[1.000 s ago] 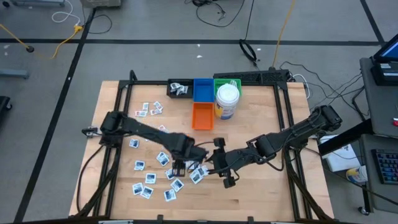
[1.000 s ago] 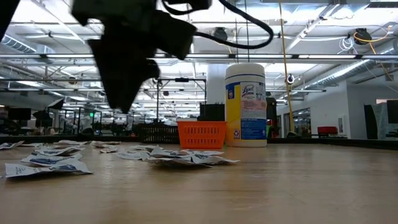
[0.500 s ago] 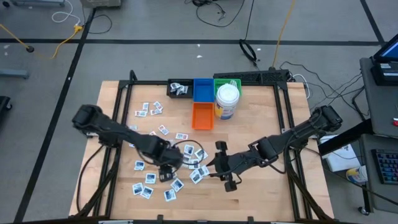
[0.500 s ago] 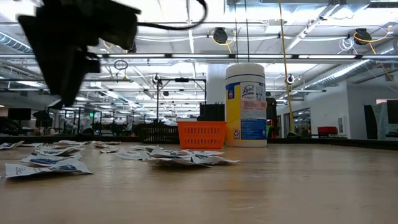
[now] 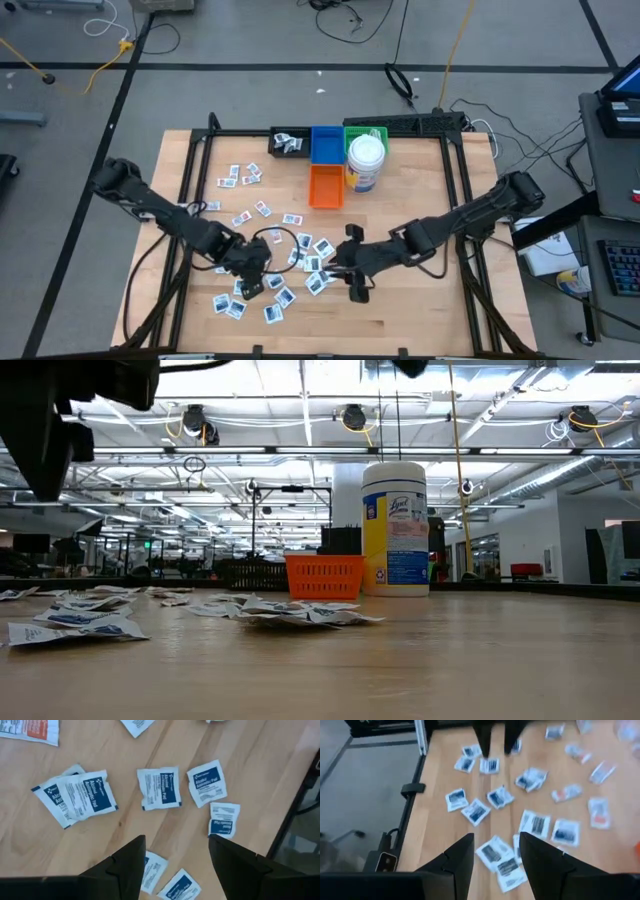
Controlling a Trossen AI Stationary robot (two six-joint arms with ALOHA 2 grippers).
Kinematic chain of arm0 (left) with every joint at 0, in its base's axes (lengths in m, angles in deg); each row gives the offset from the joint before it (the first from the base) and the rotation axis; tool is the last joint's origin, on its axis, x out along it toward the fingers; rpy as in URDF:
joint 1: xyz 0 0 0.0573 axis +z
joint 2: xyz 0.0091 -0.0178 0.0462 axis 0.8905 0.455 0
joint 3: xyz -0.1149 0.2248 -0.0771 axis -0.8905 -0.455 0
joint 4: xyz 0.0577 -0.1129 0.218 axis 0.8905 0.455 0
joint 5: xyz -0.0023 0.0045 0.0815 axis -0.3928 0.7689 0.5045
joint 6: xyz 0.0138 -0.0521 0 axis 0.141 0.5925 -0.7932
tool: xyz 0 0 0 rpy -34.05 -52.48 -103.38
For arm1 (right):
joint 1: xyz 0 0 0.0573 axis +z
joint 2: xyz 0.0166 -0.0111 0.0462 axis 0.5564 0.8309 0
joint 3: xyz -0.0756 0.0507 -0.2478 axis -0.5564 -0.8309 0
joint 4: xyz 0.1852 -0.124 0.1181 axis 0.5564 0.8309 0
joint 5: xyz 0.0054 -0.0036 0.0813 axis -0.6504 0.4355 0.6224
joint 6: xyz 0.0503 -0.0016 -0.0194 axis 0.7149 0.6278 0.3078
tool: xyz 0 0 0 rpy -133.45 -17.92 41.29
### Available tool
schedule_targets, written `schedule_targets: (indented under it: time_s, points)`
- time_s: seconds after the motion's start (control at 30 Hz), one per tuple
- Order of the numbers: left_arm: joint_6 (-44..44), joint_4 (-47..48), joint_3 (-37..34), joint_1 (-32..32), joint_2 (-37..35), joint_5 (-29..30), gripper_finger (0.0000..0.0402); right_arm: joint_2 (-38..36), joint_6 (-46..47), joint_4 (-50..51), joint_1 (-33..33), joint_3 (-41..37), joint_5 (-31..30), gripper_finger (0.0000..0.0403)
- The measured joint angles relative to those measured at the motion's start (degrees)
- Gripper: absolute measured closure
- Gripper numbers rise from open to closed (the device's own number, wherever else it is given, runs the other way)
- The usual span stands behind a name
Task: Pick & Place First Aid Supplies
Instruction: Put the gray towelette pack into the black bin
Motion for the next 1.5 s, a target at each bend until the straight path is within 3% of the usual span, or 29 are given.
schedule_targets:
  time_s: [0.17,0.37,0.67,0.87,1.37,1.5]
  points:
    - [1.55,-1.56,0.02,-1.46,-0.93,0.57,0.019,4.92,5.29,1.38,-1.01,0.0,5.88,0.0252]
    - [2.79,-1.8,0.0,-2.81,-1.09,1.8,0.0194,11.6,6.84,1.99,-0.67,0.0,7.78,0.0252]
    - [4.03,-2.43,0.0,-3.86,-1.08,2.54,0.018,18.18,5.37,1.97,-0.1,0.0,4.16,0.0252]
    - [4.04,-2.59,0.0,-3.86,-1.08,2.73,0.0178,20.56,4.46,1.63,-0.3,0.04,-2.62,0.0252]
    - [3.8,-2.72,0.0,-3.86,-1.08,2.88,0.0178,25.49,2.19,-1.9,-1.35,0.07,-1.62,0.0253]
    - [3.77,-2.77,0.0,-3.86,-1.06,2.39,0.0178,25.53,2.17,-1.93,-1.59,0.04,0.24,0.028]
